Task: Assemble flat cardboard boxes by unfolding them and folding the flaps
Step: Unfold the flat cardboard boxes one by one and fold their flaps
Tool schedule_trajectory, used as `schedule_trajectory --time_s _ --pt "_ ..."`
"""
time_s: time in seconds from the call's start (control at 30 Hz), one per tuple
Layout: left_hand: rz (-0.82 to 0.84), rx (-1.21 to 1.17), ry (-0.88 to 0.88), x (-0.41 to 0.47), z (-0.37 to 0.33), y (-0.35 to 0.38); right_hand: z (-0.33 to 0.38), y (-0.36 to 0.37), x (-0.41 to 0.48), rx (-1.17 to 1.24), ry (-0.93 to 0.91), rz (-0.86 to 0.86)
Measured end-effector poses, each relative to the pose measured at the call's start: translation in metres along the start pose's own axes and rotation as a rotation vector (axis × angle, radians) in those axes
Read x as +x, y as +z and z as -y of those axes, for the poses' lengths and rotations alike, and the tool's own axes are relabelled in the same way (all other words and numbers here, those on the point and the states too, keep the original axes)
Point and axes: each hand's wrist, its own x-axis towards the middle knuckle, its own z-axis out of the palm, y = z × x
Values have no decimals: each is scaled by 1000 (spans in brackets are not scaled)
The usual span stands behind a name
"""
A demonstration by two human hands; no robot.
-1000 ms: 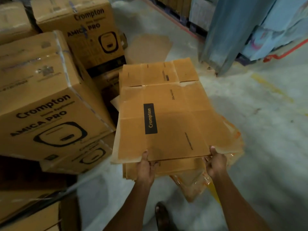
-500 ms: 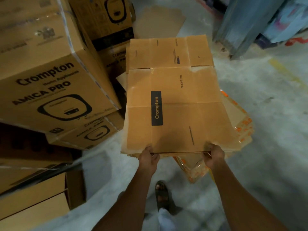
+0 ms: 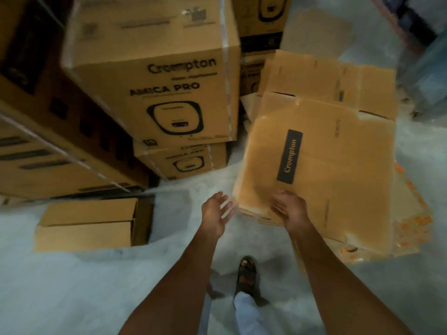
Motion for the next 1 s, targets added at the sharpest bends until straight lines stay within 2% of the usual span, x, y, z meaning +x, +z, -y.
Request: schedule_trajectory --time_s 0.2,0.43,0.63,0.77,0.9,1.0 --pt "-198 -140 188 3 -67 -158 -60 173 -29 -415 -3 368" --pt "-448 -345 148 51 -82 -358 -210 357 -46 -884 -3 663" --pt "-483 -419 111 178 -70 -477 -345 474 49 -1114 -11 695" --pt "-475 -414 65 285 -52 -525 -414 534 139 -1280 -147 645" --pt "-562 -447 26 374 -29 -560 -463 585 203 -1434 -314 637" --pt "-505 -504 -18 418 -10 -573 -488 607 245 -1544 -376 630"
